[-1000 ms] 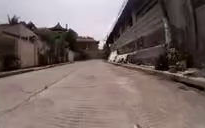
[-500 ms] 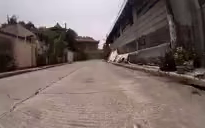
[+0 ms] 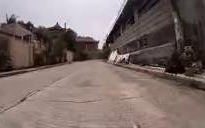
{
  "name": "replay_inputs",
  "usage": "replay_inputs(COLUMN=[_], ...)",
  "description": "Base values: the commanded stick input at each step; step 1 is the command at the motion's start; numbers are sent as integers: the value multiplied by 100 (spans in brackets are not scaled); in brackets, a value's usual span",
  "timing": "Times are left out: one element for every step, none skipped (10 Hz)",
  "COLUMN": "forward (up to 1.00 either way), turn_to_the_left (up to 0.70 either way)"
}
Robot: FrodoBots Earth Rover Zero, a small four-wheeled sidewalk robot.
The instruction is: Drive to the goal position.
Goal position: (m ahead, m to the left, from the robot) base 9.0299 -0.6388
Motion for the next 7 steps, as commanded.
replay_inputs(forward=[70, 70, 70, 70, 70, 70, 70], turn_to_the_left=[0, 0, 0, 0, 0, 0, 0])
